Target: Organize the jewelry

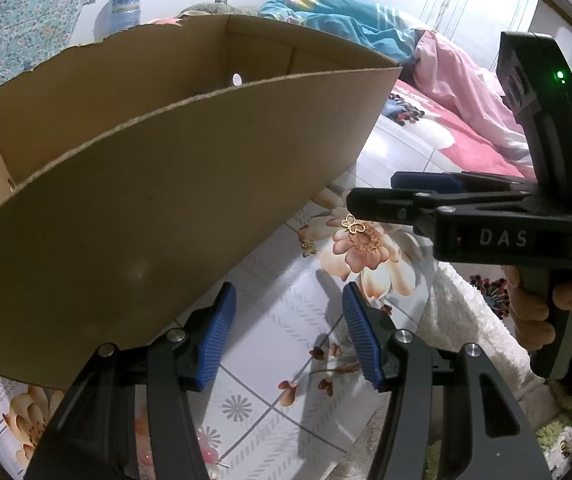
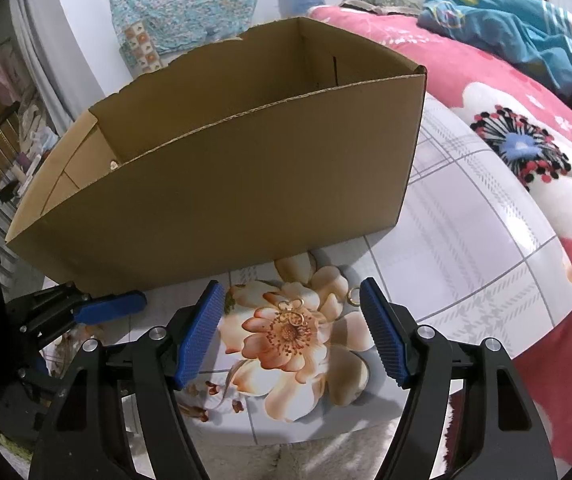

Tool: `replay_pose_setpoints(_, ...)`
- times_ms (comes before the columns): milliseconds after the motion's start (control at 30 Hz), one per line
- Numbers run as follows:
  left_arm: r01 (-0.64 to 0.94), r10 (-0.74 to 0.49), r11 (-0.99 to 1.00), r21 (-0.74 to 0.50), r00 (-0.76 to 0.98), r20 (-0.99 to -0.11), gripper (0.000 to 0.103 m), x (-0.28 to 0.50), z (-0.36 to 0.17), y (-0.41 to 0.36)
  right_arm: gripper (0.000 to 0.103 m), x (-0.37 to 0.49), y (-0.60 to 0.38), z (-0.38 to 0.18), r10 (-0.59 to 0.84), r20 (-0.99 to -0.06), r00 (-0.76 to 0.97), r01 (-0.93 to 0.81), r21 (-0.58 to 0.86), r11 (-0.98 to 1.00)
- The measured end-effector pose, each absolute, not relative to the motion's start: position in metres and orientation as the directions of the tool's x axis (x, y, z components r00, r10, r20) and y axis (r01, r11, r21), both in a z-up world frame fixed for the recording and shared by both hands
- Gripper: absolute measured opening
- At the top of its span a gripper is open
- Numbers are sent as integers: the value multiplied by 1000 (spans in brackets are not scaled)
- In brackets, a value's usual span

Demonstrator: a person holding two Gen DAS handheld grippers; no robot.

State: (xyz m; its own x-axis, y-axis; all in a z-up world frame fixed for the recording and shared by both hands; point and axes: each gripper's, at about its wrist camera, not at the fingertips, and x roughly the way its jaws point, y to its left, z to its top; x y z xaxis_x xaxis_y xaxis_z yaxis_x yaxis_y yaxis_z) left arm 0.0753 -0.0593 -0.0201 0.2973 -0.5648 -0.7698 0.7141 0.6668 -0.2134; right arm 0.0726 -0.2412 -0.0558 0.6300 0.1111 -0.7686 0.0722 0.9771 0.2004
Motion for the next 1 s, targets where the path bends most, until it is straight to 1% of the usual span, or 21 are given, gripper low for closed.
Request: replay_pose_setpoints(1000, 716, -565, 665, -210, 299, -769, 54, 73, -18, -61, 67, 74, -241, -55, 115, -765, 634, 72, 206, 976)
